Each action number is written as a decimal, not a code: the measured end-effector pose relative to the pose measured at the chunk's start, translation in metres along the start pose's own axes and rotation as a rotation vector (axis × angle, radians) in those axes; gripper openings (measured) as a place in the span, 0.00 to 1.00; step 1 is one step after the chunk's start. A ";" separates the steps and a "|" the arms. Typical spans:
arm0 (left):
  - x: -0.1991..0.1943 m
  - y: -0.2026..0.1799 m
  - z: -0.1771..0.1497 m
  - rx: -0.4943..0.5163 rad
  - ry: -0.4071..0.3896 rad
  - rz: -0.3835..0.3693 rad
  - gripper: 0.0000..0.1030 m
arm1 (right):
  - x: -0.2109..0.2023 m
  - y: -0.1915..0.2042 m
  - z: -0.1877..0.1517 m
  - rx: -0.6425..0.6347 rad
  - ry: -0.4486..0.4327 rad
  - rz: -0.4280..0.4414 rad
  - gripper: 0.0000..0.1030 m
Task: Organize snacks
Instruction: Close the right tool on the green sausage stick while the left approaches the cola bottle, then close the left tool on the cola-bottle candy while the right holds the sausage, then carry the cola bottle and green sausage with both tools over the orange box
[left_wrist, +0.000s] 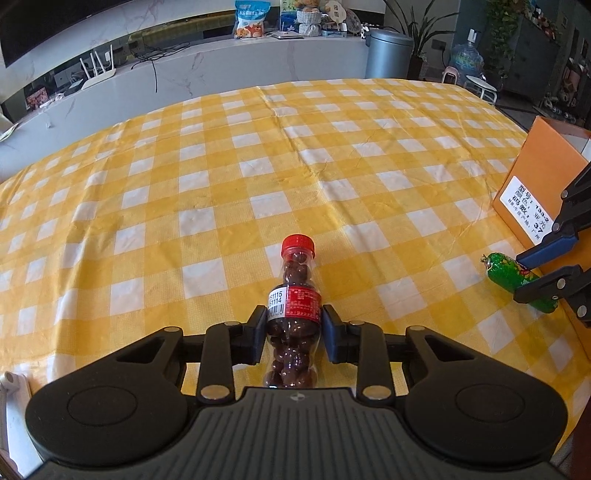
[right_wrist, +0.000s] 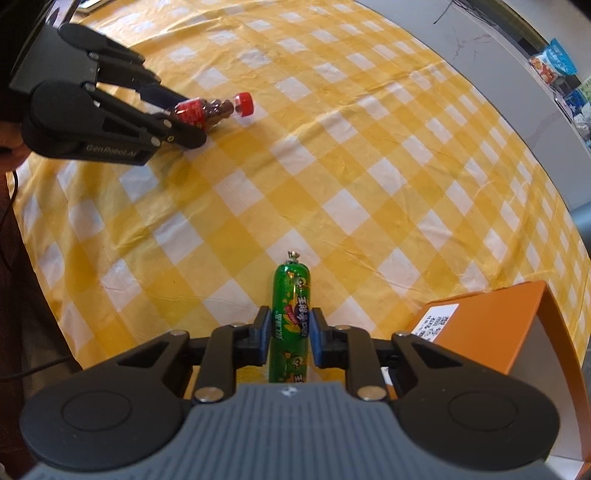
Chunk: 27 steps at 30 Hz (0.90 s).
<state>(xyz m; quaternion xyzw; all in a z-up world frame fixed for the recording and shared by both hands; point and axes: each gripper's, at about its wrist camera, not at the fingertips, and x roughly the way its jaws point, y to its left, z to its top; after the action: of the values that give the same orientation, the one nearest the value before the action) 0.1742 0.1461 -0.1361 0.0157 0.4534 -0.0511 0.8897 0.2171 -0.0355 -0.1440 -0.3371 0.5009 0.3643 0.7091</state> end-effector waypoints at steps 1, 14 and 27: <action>-0.002 -0.001 0.000 -0.005 -0.005 -0.003 0.34 | -0.002 -0.001 0.000 0.010 -0.005 0.000 0.19; -0.049 -0.027 0.000 -0.043 -0.092 -0.067 0.34 | -0.042 -0.006 -0.010 0.248 -0.200 0.041 0.18; -0.107 -0.073 0.017 0.005 -0.221 -0.113 0.34 | -0.102 0.002 -0.052 0.461 -0.444 0.033 0.18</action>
<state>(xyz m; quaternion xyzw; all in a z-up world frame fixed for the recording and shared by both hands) 0.1178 0.0808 -0.0383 -0.0135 0.3526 -0.1039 0.9299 0.1670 -0.0967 -0.0606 -0.0719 0.4087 0.3172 0.8528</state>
